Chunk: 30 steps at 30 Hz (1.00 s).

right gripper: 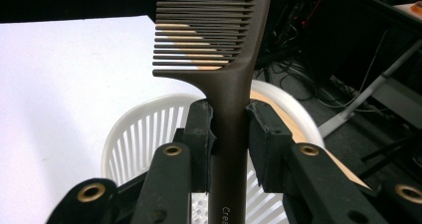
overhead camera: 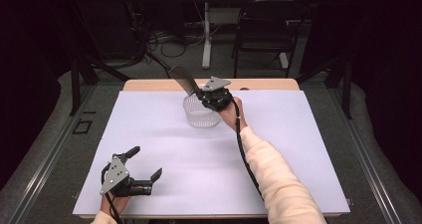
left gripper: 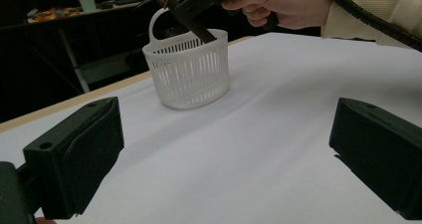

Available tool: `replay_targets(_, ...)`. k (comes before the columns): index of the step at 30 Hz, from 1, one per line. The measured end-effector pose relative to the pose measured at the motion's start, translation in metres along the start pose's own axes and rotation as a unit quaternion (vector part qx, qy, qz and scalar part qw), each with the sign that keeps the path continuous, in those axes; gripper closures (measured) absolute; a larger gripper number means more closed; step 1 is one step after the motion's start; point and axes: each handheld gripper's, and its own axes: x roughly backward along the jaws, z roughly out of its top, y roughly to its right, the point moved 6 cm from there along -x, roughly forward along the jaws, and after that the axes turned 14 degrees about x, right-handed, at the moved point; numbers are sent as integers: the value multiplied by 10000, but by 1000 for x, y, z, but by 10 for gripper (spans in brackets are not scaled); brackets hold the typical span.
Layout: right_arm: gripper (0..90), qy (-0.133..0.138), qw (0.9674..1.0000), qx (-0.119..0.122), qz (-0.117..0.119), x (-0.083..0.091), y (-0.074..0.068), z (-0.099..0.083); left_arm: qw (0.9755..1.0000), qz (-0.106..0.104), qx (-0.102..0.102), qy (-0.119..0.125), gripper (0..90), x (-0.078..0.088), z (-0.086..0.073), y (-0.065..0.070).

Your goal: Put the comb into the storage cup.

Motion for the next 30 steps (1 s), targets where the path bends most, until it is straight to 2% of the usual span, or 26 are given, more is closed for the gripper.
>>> replay_targets(14,723,-153,9998,139,61,-5,-5,-5,10000,3,-28,0,6,0,0,0)
replay_targets(30,722,-293,9992,154,217,-10,-9,-8,10000,-10,-27,7,6,0,0,0)
